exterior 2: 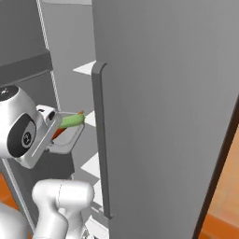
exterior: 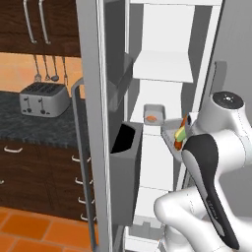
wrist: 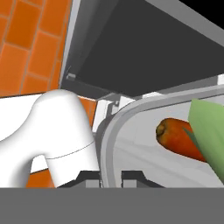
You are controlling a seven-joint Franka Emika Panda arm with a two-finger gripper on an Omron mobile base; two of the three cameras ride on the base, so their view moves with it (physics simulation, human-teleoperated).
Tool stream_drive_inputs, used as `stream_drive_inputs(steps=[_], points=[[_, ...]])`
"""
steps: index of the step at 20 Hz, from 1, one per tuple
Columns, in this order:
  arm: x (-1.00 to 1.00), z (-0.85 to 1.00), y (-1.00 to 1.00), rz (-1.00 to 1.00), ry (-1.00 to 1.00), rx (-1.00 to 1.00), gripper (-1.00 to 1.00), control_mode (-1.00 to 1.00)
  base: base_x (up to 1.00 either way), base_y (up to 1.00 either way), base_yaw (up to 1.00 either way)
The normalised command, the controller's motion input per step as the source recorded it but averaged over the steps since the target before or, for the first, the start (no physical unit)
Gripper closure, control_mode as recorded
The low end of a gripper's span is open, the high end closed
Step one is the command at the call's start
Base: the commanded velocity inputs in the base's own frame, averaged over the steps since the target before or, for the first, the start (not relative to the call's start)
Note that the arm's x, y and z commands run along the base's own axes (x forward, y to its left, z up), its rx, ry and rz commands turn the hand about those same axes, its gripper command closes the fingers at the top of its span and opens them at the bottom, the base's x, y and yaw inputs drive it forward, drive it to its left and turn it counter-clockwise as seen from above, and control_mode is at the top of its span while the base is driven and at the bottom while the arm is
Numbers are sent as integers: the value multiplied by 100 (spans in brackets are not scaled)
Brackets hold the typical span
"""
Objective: Take the meat container that has the shrimp and place it on the second highest rack of the freezer. Then take the vegetable container that has the carrot and corn and place it on the highest rack of the freezer.
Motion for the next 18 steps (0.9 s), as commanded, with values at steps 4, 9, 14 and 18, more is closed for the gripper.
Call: stream_drive_inputs(steps=[4, 9, 14, 18], points=[[0, 0, 0, 0, 0, 0, 100, 100, 51, 10, 0], [0, 0, 0, 0, 0, 0, 100, 100, 43, 8, 0], [0, 0, 2, 0, 0, 0, 100, -100, 11, 0, 0], [-8, 46, 31, -14, -15, -1, 100, -100, 0, 0, 0]])
